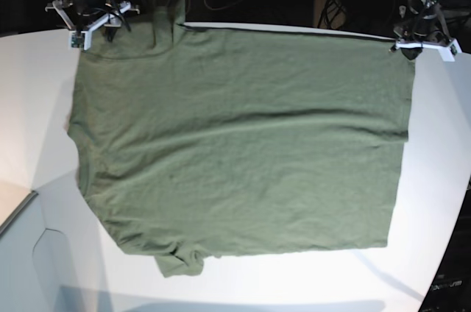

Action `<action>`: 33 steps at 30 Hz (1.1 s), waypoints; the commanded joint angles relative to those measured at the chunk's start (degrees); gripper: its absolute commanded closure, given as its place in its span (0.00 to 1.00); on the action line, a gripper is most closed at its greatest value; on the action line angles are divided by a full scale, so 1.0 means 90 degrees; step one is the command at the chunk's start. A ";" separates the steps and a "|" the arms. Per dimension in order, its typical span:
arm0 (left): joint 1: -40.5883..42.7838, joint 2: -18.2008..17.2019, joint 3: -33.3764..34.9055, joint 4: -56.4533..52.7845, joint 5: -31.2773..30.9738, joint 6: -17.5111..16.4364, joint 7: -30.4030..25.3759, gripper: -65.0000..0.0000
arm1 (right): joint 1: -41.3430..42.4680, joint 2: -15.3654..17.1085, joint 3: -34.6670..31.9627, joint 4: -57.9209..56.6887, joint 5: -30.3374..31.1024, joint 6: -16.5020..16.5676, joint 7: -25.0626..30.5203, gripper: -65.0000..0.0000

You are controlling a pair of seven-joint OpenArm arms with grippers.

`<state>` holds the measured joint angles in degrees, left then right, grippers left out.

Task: Layout the t-shirt on the table in an organized manner, then fold the t-shirt properly
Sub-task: 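Hold the shoulder edge with both grippers and adjust the grip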

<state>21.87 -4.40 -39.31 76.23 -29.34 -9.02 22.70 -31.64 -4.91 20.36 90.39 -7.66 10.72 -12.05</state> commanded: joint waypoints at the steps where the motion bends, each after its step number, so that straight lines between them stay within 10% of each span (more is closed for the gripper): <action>1: 0.0037 -0.0014 -0.0003 0.0024 0.0052 0.0059 0.0198 0.92 | -0.0035 0.0003 0.0019 0.0101 0.0036 -0.0004 0.0133 0.44; 10: 0.0056 -0.0014 -0.0052 0.0092 0.0022 0.0059 0.0198 0.92 | 0.0150 -0.0085 0.0058 -0.0153 0.0016 0.1002 0.0123 1.00; 33: 0.0066 -0.0014 -0.0062 0.1069 0.0032 0.0059 0.0218 0.92 | 0.0482 -0.0036 0.0146 0.1527 0.0036 0.1031 0.0123 1.00</action>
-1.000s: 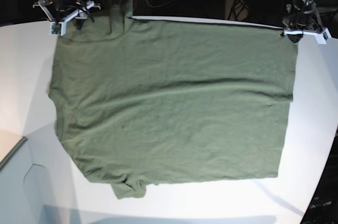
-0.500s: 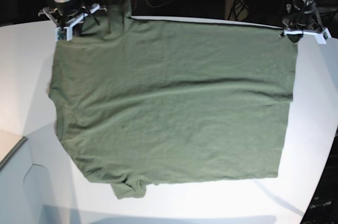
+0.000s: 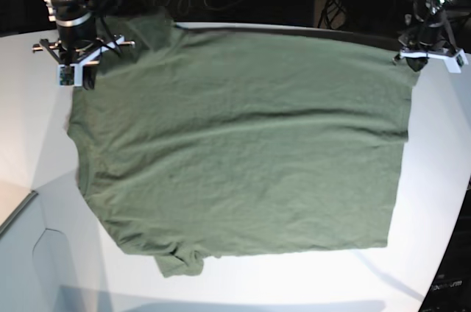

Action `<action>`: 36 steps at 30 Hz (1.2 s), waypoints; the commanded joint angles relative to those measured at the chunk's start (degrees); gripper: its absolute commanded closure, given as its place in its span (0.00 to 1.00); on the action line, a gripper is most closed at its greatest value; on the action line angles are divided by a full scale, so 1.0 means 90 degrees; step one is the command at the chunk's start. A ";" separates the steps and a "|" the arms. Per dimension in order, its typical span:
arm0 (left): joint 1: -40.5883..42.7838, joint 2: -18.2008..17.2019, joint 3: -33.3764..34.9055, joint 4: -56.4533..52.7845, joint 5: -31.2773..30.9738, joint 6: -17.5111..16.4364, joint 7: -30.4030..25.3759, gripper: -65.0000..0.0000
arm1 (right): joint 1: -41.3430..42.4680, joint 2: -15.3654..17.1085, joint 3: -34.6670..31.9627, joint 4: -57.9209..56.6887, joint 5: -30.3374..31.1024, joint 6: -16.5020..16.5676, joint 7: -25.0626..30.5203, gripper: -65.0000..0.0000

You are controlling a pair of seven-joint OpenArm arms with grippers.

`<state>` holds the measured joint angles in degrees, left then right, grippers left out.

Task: Layout the t-shirt on the table in an organized manner, then fold the t-shirt properly
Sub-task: 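Hold the shoulder edge with both grippers and adjust the grip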

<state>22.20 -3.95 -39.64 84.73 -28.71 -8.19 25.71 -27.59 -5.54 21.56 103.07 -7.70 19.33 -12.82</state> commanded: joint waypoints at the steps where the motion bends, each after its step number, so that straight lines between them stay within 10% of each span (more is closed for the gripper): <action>1: 0.0030 -0.0065 -0.0026 0.0153 -0.0038 -0.0033 -0.0117 0.92 | 0.0082 0.0034 0.0012 0.0089 0.0040 0.0074 0.0208 1.00; 18: -0.0010 -0.0055 -0.0006 0.0232 -0.0068 -0.0033 -0.0127 0.92 | -0.0211 0.0034 0.0032 0.0157 0.0031 0.0074 -0.0554 1.00; 30: -0.0029 -0.0055 0.0023 0.0222 -0.0048 -0.0033 -0.0127 0.92 | -0.0631 0.0005 0.0188 0.0236 0.0031 0.0074 -0.0563 0.43; 36: -0.0039 -0.0045 0.0023 0.0222 -0.0029 -0.0033 -0.0117 0.92 | -0.0729 -0.0005 0.0159 0.0206 0.0031 0.0074 -0.0563 0.39</action>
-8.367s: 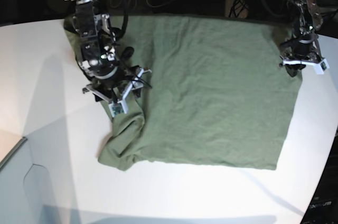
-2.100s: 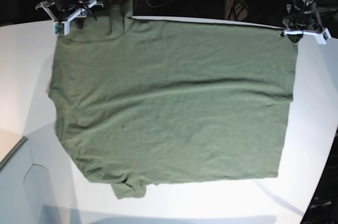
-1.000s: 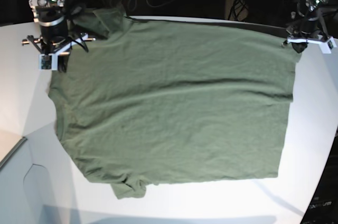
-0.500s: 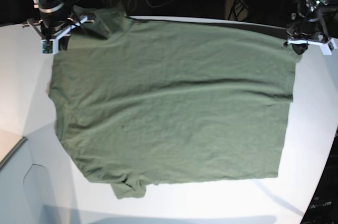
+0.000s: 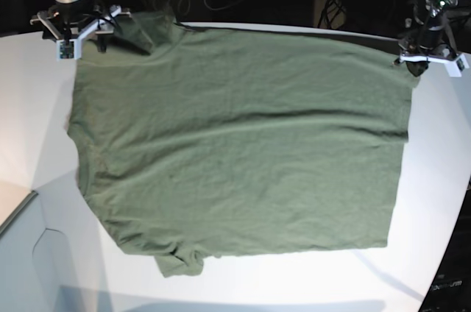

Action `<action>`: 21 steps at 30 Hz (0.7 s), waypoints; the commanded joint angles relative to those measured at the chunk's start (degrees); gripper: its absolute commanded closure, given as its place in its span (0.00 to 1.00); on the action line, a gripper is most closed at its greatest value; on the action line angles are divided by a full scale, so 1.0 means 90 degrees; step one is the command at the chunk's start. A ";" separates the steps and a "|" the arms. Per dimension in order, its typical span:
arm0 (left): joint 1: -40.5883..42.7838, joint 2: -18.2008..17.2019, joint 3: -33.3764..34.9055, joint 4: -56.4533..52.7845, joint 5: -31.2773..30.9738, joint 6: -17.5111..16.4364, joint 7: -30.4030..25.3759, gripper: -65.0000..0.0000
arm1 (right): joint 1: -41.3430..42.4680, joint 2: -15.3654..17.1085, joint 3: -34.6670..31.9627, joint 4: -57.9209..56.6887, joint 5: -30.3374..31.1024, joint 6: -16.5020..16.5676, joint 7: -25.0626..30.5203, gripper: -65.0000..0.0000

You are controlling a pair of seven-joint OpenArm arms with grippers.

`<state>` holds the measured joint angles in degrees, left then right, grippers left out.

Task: Layout the t-shirt on the table in an organized manner, then fold the t-shirt properly
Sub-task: 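Hold the shoulder edge with both grippers and adjust the grip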

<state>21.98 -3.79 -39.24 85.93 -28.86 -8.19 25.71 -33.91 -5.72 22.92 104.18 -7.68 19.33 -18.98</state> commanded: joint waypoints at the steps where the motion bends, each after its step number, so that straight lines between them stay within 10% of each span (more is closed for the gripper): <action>1: -0.0015 -0.0052 -0.0011 0.0088 -0.0012 -0.0033 -0.0117 0.92 | -0.0017 0.0015 0.0008 0.0063 0.0028 0.0074 0.0112 0.39; 12: -0.0015 -0.0033 -0.0011 0.0088 -0.0012 -0.0033 -0.0117 0.92 | 0.0168 0.0025 -0.0002 -0.0386 0.0038 0.0563 0.0092 0.42; 17: -0.0015 -0.0033 -0.0011 0.0088 -0.0012 -0.0033 -0.0117 0.92 | 0.0354 0.0034 0.0037 -0.0777 0.0018 0.1491 0.0082 0.72; 21: -0.0015 -0.0033 -0.0011 0.0088 -0.0002 -0.0033 -0.0117 0.92 | 0.0422 0.0044 0.0037 -0.0855 0.0018 0.1530 0.0082 1.00</action>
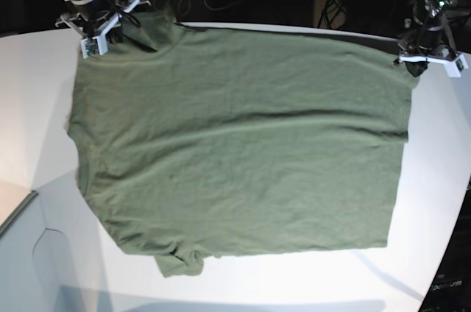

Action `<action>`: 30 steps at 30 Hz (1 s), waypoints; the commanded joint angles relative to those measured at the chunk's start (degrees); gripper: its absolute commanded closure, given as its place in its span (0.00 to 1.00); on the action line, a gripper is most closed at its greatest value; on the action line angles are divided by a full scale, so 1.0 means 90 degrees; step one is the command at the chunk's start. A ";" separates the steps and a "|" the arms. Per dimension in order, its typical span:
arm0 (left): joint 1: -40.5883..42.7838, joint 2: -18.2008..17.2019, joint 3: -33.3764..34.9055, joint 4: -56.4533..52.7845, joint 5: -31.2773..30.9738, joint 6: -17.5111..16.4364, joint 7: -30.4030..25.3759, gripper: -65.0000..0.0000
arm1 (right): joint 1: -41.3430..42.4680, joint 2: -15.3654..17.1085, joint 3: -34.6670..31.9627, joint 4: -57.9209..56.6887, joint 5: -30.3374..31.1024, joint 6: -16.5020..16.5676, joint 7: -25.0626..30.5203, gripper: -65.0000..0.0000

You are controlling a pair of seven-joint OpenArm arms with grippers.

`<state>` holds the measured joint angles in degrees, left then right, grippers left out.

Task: Layout the t-shirt on the table in an organized manner, then fold the t-shirt properly
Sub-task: 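Hold the shoulder edge with both grippers and adjust the grip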

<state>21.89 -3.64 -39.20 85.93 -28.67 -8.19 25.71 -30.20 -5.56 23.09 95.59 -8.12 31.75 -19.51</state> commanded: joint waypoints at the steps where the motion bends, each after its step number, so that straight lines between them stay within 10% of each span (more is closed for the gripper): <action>1: -0.0005 -0.0050 -0.0016 0.0088 -0.0024 -0.0033 -0.0117 0.92 | 0.0009 0.0017 0.0018 0.0099 0.0067 0.0150 0.0141 1.00; 20: -0.0005 -0.0050 -0.0016 0.0088 -0.0063 -0.0033 -0.0117 0.92 | -0.0235 -0.0012 0.0750 0.1027 0.0057 0.0170 0.0141 1.00; 30: -0.0005 -0.0050 -0.0016 0.0088 -0.0053 -0.0033 -0.0117 0.92 | -0.0459 -0.0012 0.0428 0.0529 0.0057 0.0170 0.0131 0.34</action>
<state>21.89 -3.64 -39.20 85.93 -28.71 -8.19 25.71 -34.11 -5.85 26.79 99.46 -8.14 32.34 -19.20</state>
